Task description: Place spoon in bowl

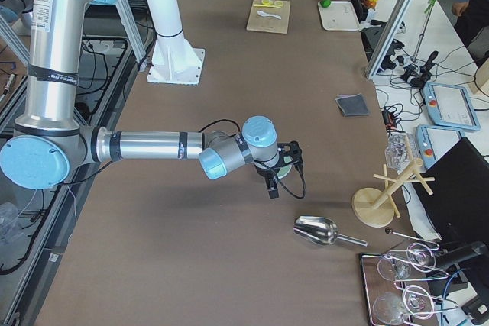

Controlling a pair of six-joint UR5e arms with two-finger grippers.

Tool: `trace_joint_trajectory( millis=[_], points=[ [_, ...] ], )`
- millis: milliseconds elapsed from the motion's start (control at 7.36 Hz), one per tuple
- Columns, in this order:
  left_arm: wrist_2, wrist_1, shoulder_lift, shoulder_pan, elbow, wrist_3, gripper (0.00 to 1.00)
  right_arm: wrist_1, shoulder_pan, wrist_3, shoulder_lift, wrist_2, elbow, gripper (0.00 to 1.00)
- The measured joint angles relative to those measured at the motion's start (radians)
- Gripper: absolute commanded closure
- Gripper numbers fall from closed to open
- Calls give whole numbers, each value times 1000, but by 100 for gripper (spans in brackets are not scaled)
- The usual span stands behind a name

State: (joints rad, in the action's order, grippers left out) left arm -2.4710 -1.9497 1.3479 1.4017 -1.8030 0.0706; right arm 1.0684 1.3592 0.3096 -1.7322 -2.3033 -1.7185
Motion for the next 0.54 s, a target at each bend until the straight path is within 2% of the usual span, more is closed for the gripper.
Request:
trace_joint_trajectory(
  millis=[543],
  points=[
    [10, -7, -10, 5, 0, 3, 2, -12, 0, 2, 0, -14, -3, 0]
  ],
)
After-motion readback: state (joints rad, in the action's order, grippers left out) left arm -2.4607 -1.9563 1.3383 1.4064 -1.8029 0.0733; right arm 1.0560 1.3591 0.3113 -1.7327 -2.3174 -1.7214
